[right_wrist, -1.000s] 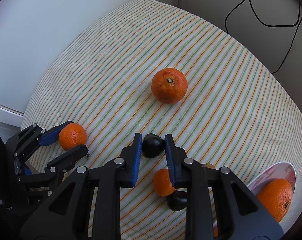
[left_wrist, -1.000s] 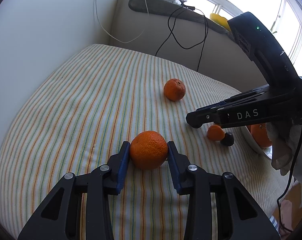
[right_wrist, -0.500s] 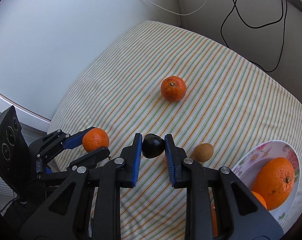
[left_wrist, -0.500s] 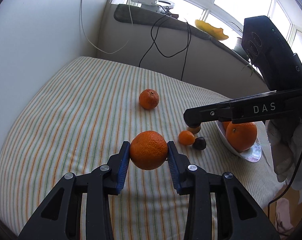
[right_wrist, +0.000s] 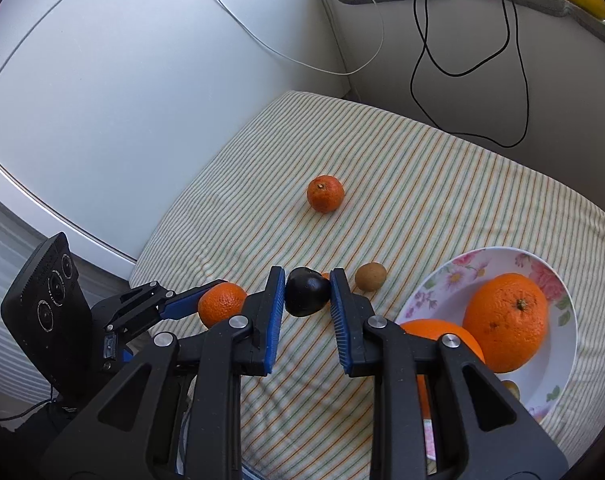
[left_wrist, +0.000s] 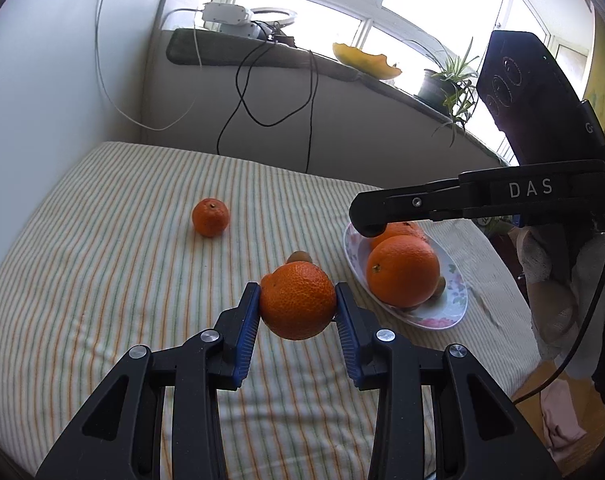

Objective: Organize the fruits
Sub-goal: 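Carry the tangerine and dark plum over the plate with both tools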

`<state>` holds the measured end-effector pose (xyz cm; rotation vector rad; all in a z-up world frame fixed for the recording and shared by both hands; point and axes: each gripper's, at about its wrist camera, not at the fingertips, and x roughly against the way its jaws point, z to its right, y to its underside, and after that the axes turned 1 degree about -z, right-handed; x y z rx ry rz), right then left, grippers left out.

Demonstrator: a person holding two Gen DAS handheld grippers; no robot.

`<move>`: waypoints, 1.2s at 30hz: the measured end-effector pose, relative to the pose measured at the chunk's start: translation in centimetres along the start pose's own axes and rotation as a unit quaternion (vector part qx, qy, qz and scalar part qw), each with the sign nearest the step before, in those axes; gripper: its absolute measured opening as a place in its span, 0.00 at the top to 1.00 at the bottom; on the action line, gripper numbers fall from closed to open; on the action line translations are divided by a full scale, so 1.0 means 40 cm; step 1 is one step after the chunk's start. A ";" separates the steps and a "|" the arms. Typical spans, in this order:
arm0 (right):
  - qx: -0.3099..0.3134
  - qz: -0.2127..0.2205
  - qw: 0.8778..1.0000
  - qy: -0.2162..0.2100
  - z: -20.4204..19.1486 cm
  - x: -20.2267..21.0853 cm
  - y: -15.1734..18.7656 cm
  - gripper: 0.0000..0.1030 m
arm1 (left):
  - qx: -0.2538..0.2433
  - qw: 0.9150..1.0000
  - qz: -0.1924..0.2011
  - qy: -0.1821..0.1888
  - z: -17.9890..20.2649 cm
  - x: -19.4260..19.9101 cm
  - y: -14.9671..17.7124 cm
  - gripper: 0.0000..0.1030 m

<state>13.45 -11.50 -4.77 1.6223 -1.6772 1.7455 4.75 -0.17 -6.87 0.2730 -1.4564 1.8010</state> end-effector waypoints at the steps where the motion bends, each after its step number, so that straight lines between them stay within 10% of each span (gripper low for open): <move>1: -0.002 0.005 1.000 0.000 0.007 0.012 0.005 0.77 | -0.003 1.000 -0.001 0.004 0.010 -0.001 -0.002 0.66; 36: -0.095 0.055 0.992 0.058 0.350 0.175 0.215 0.77 | -0.130 0.986 -0.055 0.085 0.385 -0.174 0.014 0.66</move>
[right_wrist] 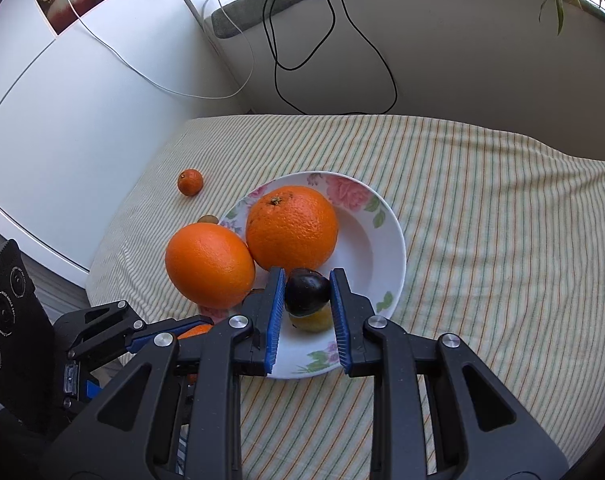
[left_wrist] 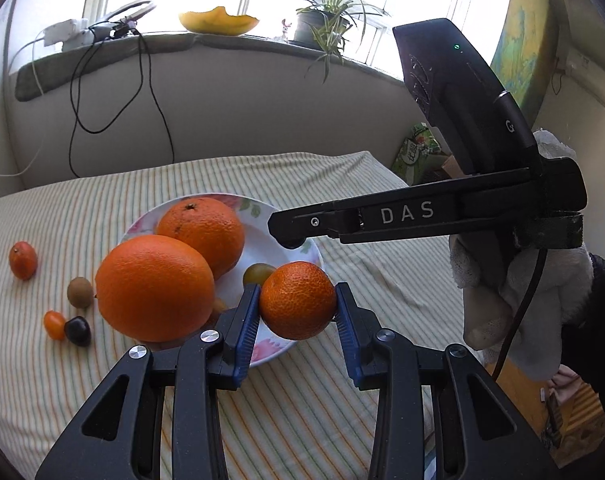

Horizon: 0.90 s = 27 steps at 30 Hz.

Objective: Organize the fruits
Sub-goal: 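Carry the tangerine and dark plum over the plate with both tools, then open both tools to release the tangerine and plum onto the plate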

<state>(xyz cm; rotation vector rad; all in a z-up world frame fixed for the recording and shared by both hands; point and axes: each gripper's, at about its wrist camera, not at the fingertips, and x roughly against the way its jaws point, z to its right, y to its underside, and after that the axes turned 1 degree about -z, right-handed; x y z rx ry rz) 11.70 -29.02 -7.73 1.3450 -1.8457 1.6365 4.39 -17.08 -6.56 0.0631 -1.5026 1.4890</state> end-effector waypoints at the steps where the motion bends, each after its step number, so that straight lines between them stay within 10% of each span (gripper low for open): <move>1: -0.001 -0.001 1.000 0.001 0.004 -0.003 0.001 0.77 | -0.003 1.000 -0.002 -0.002 0.003 -0.006 -0.001 0.66; 21: -0.021 -0.008 1.000 -0.016 0.037 -0.032 0.003 0.76 | -0.019 0.999 -0.012 -0.027 0.009 -0.040 -0.006 0.65; 27: -0.025 0.004 1.000 -0.014 0.040 -0.018 0.000 0.47 | -0.017 0.999 -0.003 -0.031 0.004 -0.031 -0.010 0.52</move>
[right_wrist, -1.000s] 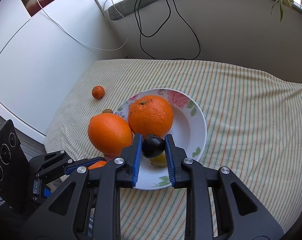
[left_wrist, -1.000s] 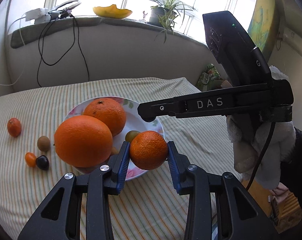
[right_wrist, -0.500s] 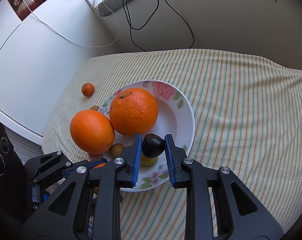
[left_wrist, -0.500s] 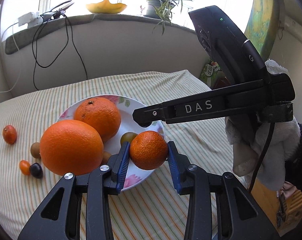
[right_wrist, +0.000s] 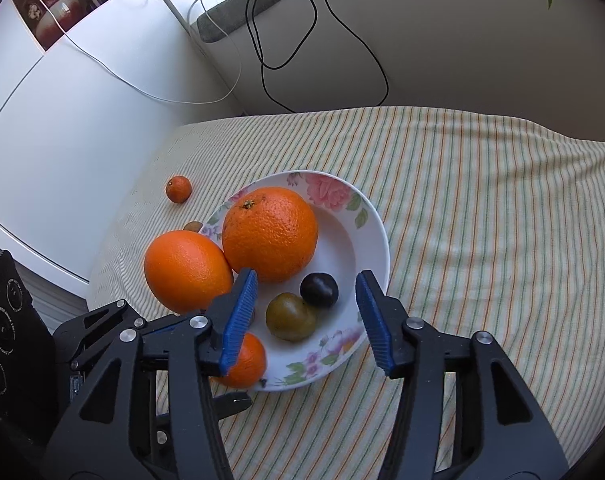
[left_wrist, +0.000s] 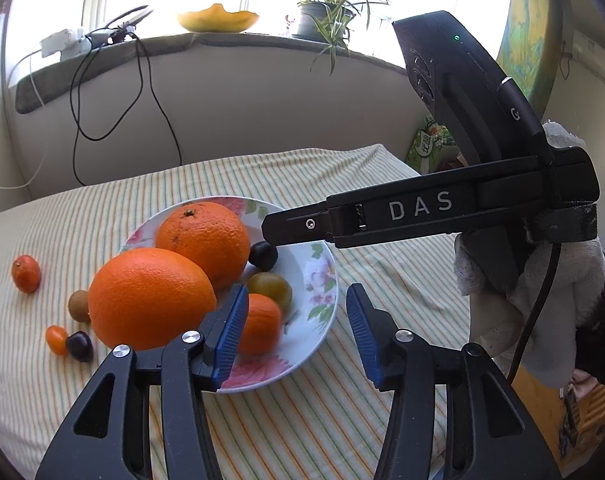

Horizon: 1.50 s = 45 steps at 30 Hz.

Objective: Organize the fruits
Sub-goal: 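Open both tools to release the tangerine and plum onto the plate, then move both tools back toward the small orange and the kiwi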

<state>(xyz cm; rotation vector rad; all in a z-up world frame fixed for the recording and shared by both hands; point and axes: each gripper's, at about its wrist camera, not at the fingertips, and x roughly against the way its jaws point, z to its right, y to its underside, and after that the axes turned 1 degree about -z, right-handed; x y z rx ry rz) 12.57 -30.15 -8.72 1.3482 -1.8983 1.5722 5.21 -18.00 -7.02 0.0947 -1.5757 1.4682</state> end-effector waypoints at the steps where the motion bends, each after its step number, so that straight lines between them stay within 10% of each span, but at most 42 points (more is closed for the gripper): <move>1: -0.002 0.001 1.000 -0.002 0.001 0.002 -0.001 0.47 | -0.001 1.000 0.001 0.000 -0.001 0.002 -0.001 0.52; 25: 0.017 0.034 0.999 0.005 -0.045 0.041 -0.019 0.22 | 0.020 0.999 0.029 -0.004 -0.059 0.072 0.008 0.45; 45: 0.089 0.061 0.994 0.014 -0.157 0.041 -0.052 0.22 | 0.083 0.992 0.057 -0.081 -0.279 0.181 0.073 0.41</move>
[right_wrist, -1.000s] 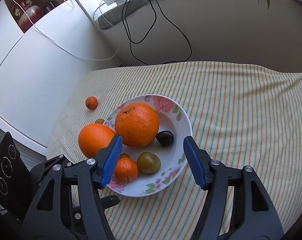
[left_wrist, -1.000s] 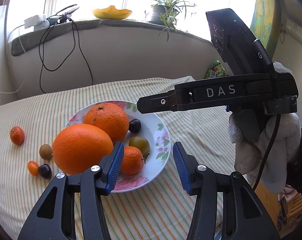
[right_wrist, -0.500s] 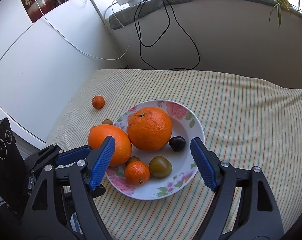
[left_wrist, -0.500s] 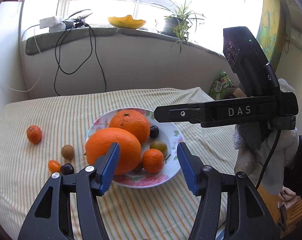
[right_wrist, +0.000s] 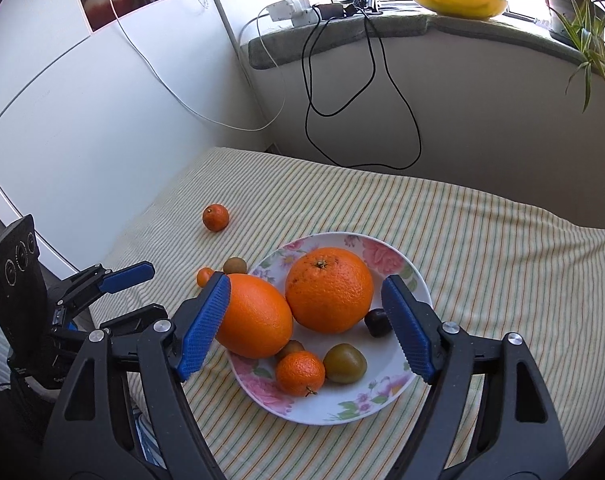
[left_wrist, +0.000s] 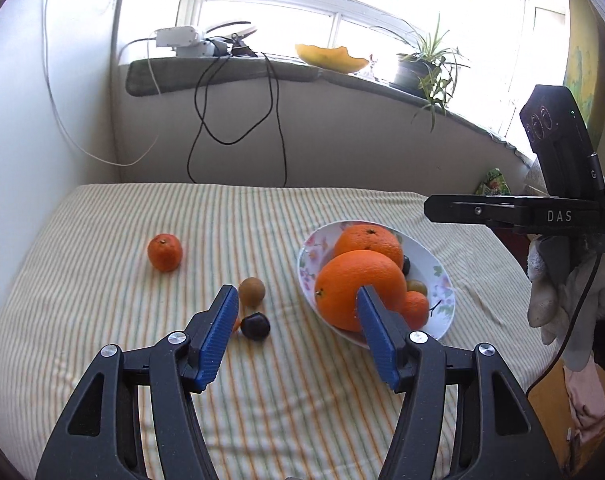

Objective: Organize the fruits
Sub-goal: 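Move both tools back toward the small orange and the kiwi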

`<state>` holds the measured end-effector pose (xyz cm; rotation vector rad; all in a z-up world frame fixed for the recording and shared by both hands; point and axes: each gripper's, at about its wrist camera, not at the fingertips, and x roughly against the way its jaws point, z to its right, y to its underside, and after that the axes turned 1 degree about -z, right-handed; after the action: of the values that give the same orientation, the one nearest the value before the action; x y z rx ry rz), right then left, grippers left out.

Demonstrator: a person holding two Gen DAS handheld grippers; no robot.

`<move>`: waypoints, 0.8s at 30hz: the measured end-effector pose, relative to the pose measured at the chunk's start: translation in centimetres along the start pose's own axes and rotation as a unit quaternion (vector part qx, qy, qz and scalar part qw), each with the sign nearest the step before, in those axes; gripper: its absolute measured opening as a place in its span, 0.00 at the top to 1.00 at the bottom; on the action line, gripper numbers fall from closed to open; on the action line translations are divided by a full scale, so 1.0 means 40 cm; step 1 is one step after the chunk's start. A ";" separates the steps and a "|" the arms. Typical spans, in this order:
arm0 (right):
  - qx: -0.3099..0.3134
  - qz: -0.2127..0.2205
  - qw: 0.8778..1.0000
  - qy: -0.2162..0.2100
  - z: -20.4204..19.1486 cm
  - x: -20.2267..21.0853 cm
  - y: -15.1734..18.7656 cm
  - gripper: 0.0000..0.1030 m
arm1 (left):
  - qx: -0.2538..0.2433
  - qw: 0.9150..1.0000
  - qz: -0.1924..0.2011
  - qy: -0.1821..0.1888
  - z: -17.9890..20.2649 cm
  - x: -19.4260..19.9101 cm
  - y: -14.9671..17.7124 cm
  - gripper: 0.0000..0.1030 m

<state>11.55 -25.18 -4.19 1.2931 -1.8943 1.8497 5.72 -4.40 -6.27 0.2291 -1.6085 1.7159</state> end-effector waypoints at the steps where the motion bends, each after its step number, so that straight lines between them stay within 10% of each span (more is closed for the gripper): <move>1: 0.003 0.002 1.000 -0.001 -0.005 -0.001 -0.005 0.22 | 0.002 1.000 0.000 -0.004 -0.011 0.002 0.002 0.41; 14: 0.064 -0.007 0.998 -0.021 -0.105 -0.036 -0.098 0.22 | 0.016 1.000 -0.012 -0.013 -0.104 -0.010 0.019 0.42; 24: 0.117 -0.125 0.983 -0.058 -0.180 -0.172 -0.158 0.27 | 0.006 0.999 -0.039 0.001 -0.128 -0.054 0.033 0.63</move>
<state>16.96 -14.77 -2.83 1.6624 -1.5113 1.9427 8.23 -0.48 -9.54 0.2920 -1.5680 1.6664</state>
